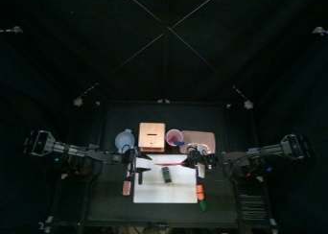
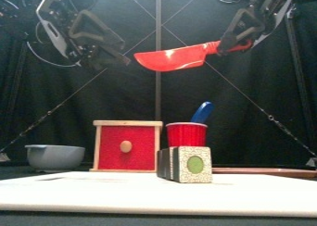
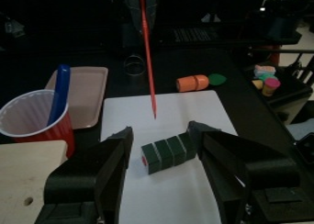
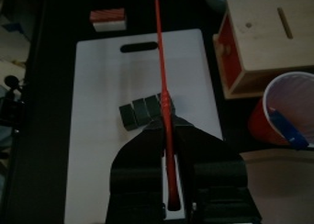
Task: Place sushi on board then cut the sushi with the knife then place the pieces on the plate
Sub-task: Grasp knife edge with left hand
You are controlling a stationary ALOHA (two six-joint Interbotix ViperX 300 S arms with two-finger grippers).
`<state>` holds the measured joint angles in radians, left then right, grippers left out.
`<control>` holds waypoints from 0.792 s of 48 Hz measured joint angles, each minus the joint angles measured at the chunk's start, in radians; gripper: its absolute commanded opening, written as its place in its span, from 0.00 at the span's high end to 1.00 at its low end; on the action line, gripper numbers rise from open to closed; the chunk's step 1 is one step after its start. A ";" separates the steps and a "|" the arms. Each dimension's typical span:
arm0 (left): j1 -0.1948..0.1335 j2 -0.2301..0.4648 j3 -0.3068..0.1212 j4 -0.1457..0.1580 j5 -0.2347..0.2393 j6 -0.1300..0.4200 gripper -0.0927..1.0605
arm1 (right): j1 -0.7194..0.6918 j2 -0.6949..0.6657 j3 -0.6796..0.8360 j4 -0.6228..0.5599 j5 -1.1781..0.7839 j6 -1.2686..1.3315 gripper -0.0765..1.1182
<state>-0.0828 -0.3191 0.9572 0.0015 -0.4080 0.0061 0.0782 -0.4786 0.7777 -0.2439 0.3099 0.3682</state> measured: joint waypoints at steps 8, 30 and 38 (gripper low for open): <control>-0.002 0.052 -0.032 -0.037 0.011 -0.002 0.17 | -0.011 0.014 0.000 -0.003 -0.005 -0.002 0.66; 0.023 0.149 -0.097 -0.091 0.089 0.049 0.17 | -0.012 0.060 0.000 -0.003 -0.006 -0.002 0.66; 0.037 0.155 -0.097 -0.121 0.089 0.063 0.18 | -0.014 0.074 0.000 -0.003 -0.008 -0.002 0.66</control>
<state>-0.0460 -0.1641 0.8606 -0.1197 -0.3191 0.0690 0.0644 -0.4050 0.7777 -0.2470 0.3022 0.3666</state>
